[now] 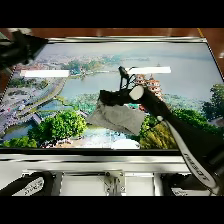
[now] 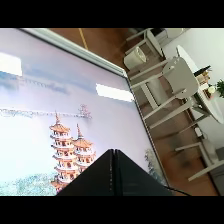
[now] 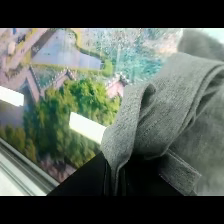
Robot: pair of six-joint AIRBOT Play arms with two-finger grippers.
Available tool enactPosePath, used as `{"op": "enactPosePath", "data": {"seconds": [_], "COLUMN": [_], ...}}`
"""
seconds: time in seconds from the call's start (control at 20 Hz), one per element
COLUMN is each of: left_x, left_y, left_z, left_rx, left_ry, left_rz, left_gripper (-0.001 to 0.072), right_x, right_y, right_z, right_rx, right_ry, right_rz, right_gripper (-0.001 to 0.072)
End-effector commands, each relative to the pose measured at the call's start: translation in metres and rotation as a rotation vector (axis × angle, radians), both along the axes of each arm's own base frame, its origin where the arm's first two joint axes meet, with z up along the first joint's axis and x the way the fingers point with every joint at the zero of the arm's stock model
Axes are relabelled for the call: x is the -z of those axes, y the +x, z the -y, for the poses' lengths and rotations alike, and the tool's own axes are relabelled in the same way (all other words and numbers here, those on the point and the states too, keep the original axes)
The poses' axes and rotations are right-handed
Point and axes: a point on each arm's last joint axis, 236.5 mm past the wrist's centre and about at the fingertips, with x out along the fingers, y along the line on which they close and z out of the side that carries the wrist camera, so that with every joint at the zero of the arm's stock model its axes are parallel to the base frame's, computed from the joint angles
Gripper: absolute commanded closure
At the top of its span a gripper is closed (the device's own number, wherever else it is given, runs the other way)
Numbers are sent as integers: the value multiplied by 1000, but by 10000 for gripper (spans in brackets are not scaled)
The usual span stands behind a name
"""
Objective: Fold the shirts.
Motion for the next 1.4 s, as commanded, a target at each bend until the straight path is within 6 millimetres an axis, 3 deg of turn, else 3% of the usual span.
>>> {"op": "enactPosePath", "data": {"seconds": [0.0, 0.05, 0.15, 0.25, 0.35, 0.45, 0.5, 0.6, 0.65, 0.7, 0.75, 0.8, 0.95, 1.2, 1.35], "left_x": [-31, -31, -25, -18, -12, -10, -10, -9, -7, -6, -5, -5, -4, -4, -4], "left_y": [-45, -53, -62, -61, -59, -58, -58, -58, -58, -57, -57, -58, -59, -59, -59], "left_z": [-13, -7, 1, 0, -3, -4, -4, -5, -6, -7, -7, -7, -6, -6, -6], "left_rx": [25, 52, 90, 87, 76, 71, 72, 69, 67, 65, 64, 65, 73, 73, 73], "left_ry": [52, 67, 99, 128, 156, 169, 170, 176, 183, 189, 192, 192, 192, 191, 191], "left_rz": [60, 59, 46, 37, 29, 25, 25, 23, 21, 19, 18, 18, 11, 11, 11], "left_gripper": [671, 671, 671, 671, 671, 671, 670, 670, 670, 671, 671, 670, 671, 670, 670], "right_x": [60, 65, 60, 39, 20, 21, 28, 48, 54, 62, 71, 81, 104, 133, 140], "right_y": [11, 14, 19, 24, 17, 1, -11, -44, -63, -79, -90, -96, -88, -69, -57], "right_z": [-44, -47, -44, -30, 4, 69, 114, 227, 271, 295, 297, 287, 254, 228, 200], "right_rx": [160, 197, 209, 160, 26, -101, -132, -131, -131, -112, -85, -56, 40, 119, 131], "right_ry": [92, 119, 132, 127, 42, -149, -277, -600, -705, -711, -637, -515, -274, -238, -119], "right_rz": [-95, -122, -113, -75, -34, -46, -99, -294, -399, -496, -559, -597, -576, -497, -499], "right_gripper": [176, 42, 42, 43, 45, 45, 45, 45, 44, 43, 43, 42, 40, 41, 41]}}
